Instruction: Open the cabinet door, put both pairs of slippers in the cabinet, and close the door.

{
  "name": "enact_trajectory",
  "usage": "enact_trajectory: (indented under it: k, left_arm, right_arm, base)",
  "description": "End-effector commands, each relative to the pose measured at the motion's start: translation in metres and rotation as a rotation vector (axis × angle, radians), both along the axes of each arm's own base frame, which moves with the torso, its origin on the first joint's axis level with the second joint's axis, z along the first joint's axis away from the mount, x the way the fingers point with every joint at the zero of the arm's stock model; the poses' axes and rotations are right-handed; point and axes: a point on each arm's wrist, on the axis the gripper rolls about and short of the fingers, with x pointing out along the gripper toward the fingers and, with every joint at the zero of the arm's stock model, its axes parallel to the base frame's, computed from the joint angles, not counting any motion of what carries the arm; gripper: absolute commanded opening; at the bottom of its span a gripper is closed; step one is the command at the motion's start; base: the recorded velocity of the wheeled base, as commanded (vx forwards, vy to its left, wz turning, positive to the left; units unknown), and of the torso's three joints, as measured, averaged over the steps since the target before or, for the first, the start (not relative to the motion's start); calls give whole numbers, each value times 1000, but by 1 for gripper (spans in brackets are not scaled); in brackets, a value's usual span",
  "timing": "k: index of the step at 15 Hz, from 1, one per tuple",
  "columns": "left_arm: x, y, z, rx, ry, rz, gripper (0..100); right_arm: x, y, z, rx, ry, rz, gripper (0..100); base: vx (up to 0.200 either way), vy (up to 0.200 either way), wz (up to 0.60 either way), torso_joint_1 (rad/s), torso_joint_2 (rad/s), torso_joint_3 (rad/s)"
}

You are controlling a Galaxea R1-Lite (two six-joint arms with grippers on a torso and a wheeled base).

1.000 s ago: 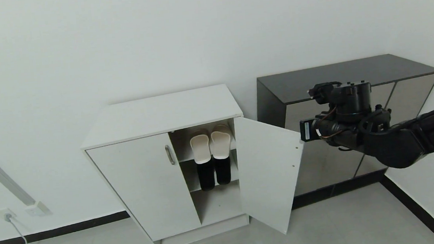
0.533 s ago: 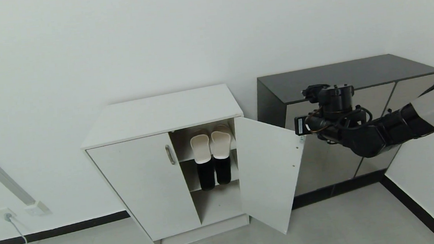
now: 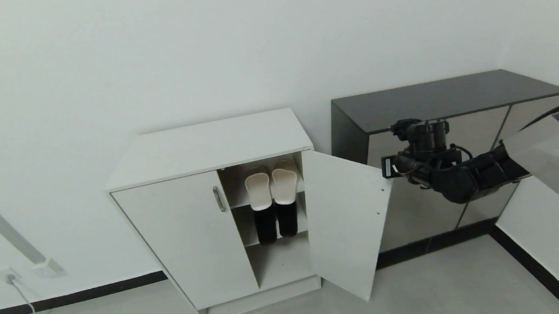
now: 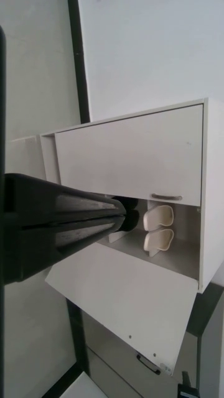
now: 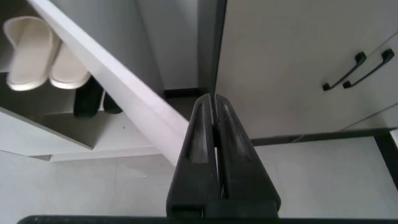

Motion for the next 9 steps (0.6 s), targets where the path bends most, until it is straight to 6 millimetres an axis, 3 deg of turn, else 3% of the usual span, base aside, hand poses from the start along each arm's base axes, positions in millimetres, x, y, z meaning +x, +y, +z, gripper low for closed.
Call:
enact_trajectory:
  k: [1,9]
  left_arm:
    - [0,0,0,-1,0,0,0]
    - [0,0,0,-2,0,0,0]
  right_arm:
    - [3,-1,-7,-4,12,-3,0]
    - [6,0,-16,-10,31,-4,0]
  base:
    - [0,0,0,0,0,0]
    - [0,0,0,0,0,0]
